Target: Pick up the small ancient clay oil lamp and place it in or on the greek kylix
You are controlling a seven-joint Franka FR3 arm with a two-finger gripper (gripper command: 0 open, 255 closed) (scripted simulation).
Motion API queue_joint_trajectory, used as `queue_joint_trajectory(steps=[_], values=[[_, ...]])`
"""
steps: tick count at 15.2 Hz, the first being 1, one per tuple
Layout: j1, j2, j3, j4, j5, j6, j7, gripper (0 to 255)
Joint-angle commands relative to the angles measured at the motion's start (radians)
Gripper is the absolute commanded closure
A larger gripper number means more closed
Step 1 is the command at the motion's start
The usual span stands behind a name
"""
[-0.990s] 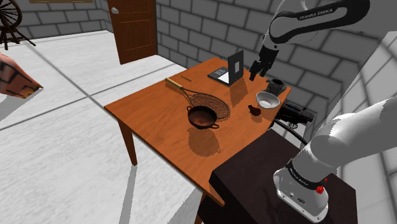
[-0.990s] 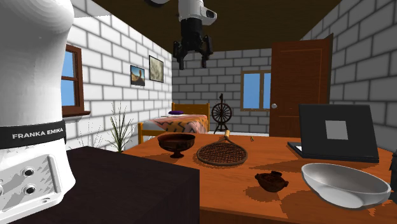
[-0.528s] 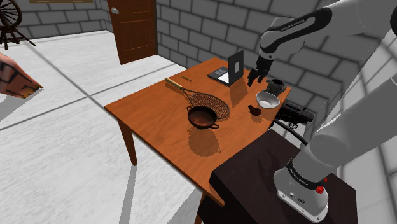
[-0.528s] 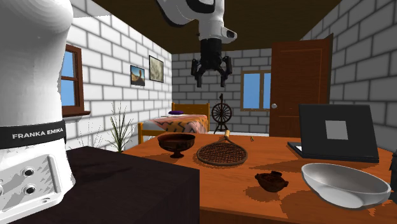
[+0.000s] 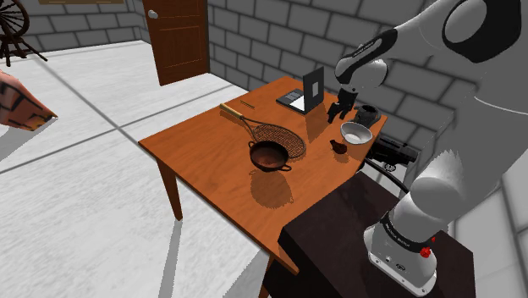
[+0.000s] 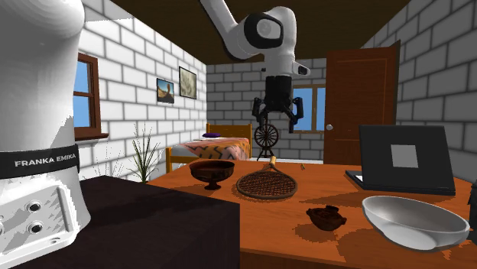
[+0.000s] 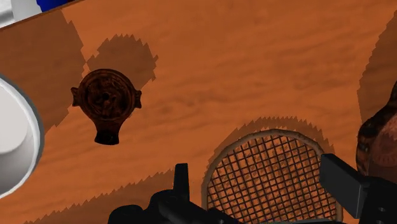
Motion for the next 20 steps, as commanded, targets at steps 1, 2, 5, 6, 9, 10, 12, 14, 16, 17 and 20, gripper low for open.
queue_joint_trajectory(steps=[1,2,5,6,9,10,12,14,16,17,20], values=[[-0.023,0.076,0.002,0.046,0.048,0.013,-0.051,0],[-0.037,0.116,0.006,0.071,0.071,0.019,-0.074,0],[-0.085,0.233,0.024,0.154,0.132,0.029,-0.135,0],[-0.103,0.272,0.032,0.184,0.149,0.031,-0.152,0],[-0.154,0.388,0.054,0.281,0.192,0.030,-0.195,0],[-0.171,0.426,0.062,0.315,0.203,0.028,-0.206,0],[-0.205,0.503,0.076,0.389,0.221,0.021,-0.224,0],[-0.238,0.581,0.089,0.468,0.235,0.011,-0.238,0],[-0.247,0.608,0.095,0.487,0.241,0.016,-0.242,0],[-0.249,0.618,0.098,0.489,0.244,0.024,-0.244,0],[-0.254,0.648,0.109,0.497,0.254,0.047,-0.250,0]])
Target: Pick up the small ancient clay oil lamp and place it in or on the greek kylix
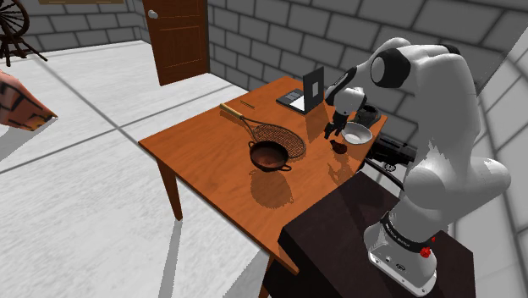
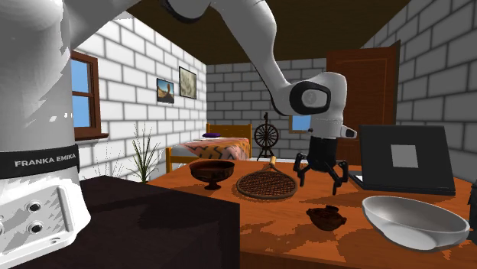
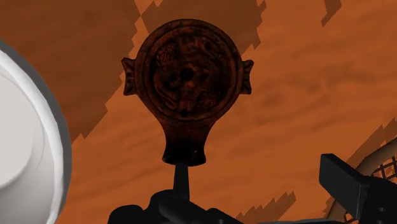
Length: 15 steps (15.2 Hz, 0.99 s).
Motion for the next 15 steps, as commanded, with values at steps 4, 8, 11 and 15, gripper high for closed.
queue_joint_trajectory(steps=[4,8,11,15], values=[[-0.008,0.040,0.014,0.011,0.013,0.030,-0.008,0],[-0.008,0.041,0.014,0.011,0.013,0.030,-0.008,0],[-0.008,0.040,0.014,0.011,0.013,0.030,-0.008,255],[-0.008,0.040,0.014,0.011,0.013,0.030,-0.008,255]])
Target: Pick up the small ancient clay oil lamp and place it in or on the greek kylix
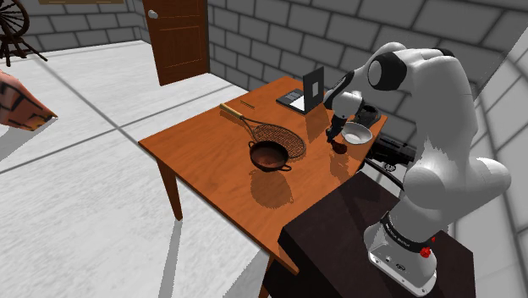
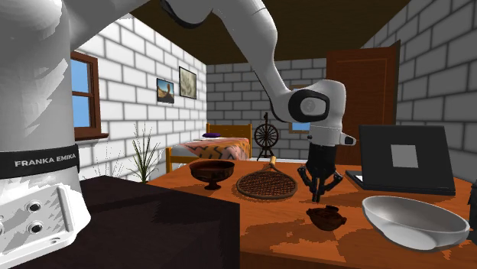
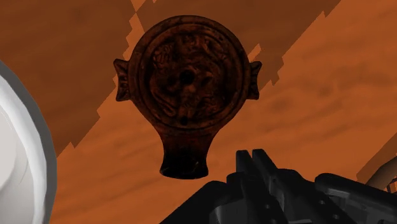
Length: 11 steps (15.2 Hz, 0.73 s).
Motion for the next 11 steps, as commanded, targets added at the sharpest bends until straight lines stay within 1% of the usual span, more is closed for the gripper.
queue_joint_trajectory(steps=[1,5,6,9,10,11], values=[[0.000,0.000,0.000,0.000,0.000,0.000,0.000,255],[0.000,0.000,0.000,0.000,0.000,0.000,0.000,255],[0.000,0.000,0.000,0.000,0.000,0.000,0.000,0],[0.114,0.096,-0.150,0.111,-0.047,-0.032,0.330,0],[0.125,0.108,-0.167,0.124,-0.050,-0.039,0.363,0],[0.122,0.119,-0.164,0.128,-0.047,-0.033,0.361,0]])
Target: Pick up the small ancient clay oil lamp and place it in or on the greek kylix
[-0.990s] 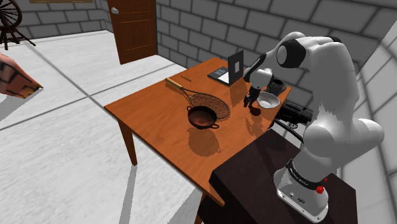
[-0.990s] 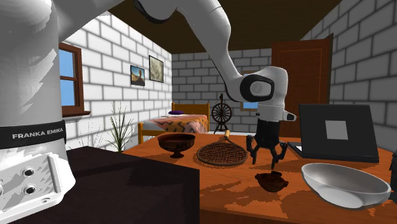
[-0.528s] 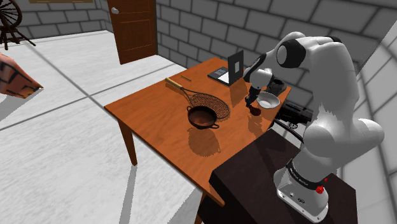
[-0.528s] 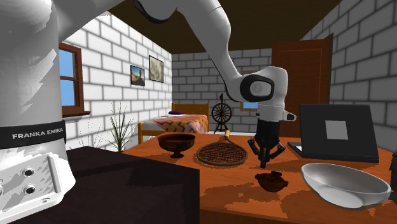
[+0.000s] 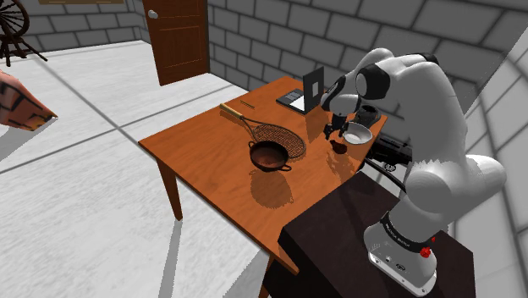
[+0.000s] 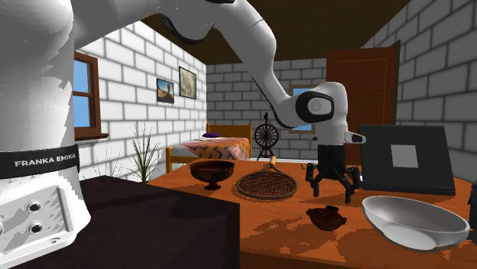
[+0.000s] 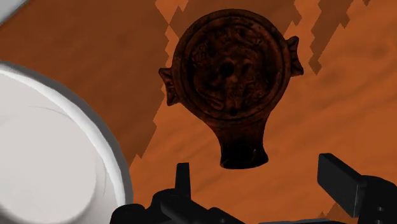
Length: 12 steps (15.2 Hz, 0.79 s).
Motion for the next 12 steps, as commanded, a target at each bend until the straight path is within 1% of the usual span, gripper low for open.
queue_joint_trajectory(steps=[1,6,12], values=[[0.009,0.026,-0.011,0.014,0.001,0.008,0.039,0],[-0.011,0.086,0.009,0.043,0.015,0.042,0.033,0],[-0.011,0.085,0.009,0.043,0.015,0.042,0.033,0]])
